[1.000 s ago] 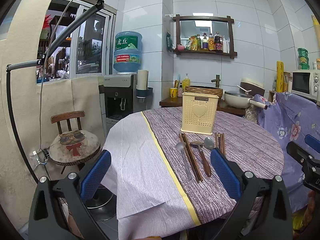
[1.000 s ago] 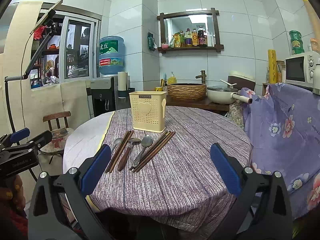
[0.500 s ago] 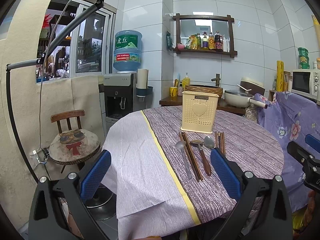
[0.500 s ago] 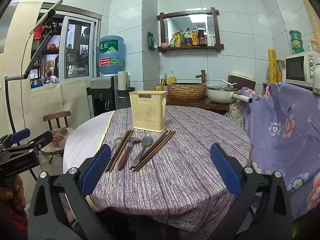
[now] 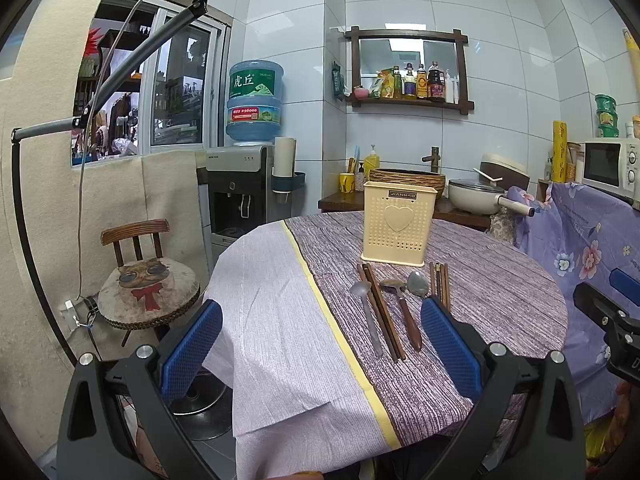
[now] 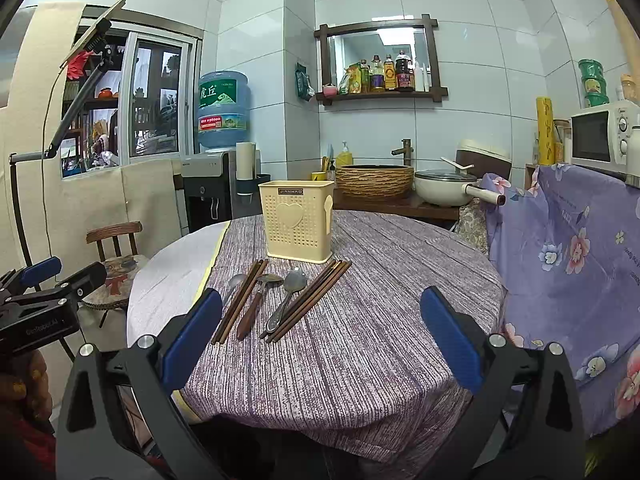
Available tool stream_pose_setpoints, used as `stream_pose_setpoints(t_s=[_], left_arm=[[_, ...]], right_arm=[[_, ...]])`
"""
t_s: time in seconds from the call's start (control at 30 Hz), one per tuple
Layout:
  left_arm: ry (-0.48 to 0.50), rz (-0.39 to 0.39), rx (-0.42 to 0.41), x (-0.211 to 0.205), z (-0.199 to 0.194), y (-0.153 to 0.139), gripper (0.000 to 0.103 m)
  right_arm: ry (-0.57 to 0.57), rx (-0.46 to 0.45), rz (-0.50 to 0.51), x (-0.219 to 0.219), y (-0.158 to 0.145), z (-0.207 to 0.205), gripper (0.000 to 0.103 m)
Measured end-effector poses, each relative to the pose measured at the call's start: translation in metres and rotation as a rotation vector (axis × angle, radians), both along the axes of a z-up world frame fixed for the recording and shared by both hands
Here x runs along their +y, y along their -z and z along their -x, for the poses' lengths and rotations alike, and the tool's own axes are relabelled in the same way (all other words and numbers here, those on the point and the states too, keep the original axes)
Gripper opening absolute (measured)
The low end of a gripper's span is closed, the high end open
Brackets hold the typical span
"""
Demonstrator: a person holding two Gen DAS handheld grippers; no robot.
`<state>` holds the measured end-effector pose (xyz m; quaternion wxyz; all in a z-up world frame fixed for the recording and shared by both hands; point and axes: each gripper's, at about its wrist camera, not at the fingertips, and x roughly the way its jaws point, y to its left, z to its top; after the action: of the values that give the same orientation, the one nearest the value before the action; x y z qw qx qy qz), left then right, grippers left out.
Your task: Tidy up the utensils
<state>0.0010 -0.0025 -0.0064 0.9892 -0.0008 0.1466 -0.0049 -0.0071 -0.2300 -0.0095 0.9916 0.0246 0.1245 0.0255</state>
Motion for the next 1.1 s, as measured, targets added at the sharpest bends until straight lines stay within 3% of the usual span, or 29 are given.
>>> stream_pose_setpoints(t_s=[1.1], left_arm=[[0.0, -0.002, 0.003, -0.0024, -0.0006, 0.0008, 0.098]], right_arm=[[-0.002, 0.008, -0.003, 0.0014, 0.005, -0.0019, 0.098]])
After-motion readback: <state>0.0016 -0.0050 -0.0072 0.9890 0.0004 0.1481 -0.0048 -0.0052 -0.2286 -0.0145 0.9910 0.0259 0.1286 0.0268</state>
